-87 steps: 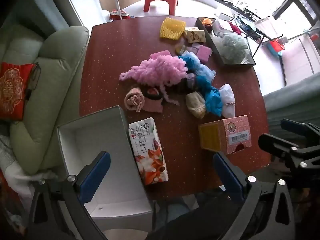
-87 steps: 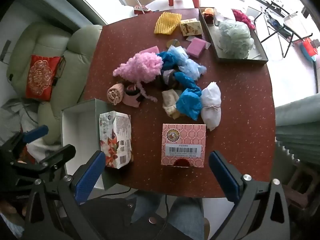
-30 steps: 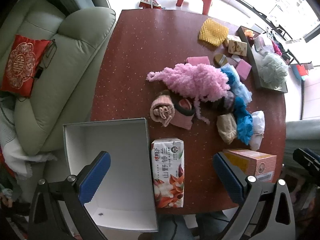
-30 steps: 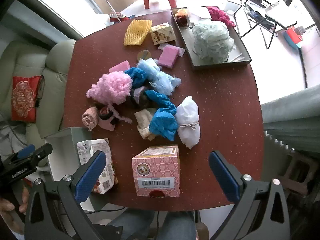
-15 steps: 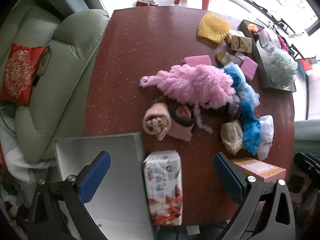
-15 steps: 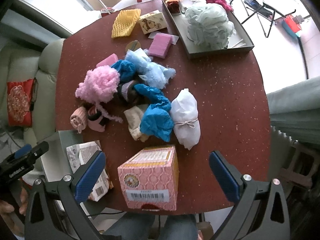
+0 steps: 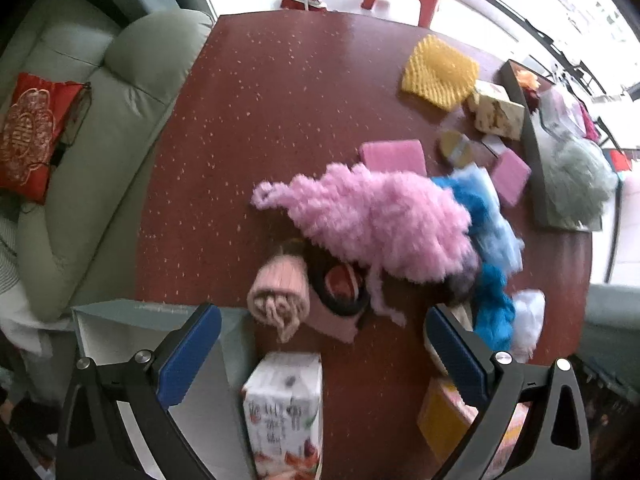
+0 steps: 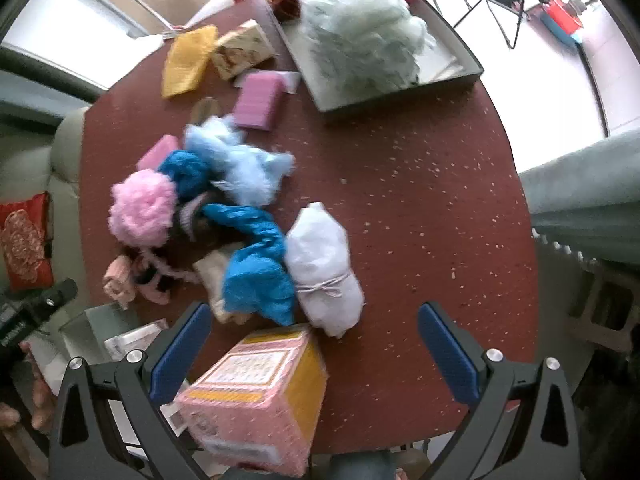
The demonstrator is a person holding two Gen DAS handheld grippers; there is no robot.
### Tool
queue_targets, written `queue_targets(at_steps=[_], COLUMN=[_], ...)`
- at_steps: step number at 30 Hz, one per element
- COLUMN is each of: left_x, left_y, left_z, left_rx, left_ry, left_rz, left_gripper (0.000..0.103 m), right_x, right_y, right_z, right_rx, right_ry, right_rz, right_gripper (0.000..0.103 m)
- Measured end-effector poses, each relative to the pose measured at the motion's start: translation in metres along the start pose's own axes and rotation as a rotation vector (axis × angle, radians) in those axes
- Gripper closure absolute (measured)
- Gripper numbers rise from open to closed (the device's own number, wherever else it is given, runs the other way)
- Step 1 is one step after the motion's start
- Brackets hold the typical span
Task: Organize soft objects
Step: 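Move both tools toward the pile of soft items on the table, then grasp the pink fluffy yarn with left tool while right grasps white tied bundle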
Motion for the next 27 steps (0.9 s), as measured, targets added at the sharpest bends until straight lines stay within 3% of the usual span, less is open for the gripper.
queue_targets(at_steps=[11,17,24,27], left_x=[0.036,0.052,0.058,0.061], left_y=[0.048,0.075,0.106,0.113], left_z=[-0.004,-0.011,-0.021,-0.024], left_rx=[-0.014,0.002,-0.036,-0.014], left_ry=[-0.042,-0.027,-0.042,-0.021], left_rz=[0.009,0.008,0.029,0.02], left_gripper=[0.0,0.0,0.0,0.0], right_x=[0.011,0.013,0.016,0.013], right_y=[0.051,0.072,0.102,0.111], right_z=[-0.031,-0.031,-0.033,-0.026], right_rx=[-0.015,0.037,0.033,0.044], right_ry=[0.046,0.05,0.067,0.044], right_rz=[0.081,0.11,0.133,0.142], right_gripper=[0.0,0.0,0.0,0.0])
Point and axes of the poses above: each gripper's, at about its wrist camera, not at the fingertips, and y roughly the way its jaws point, z to its left, x to its top, the point moved 8 cm from there along y, roughly the way its jaws point, and after that the axes turned 13 degrees about y, right-handed, at the moved point
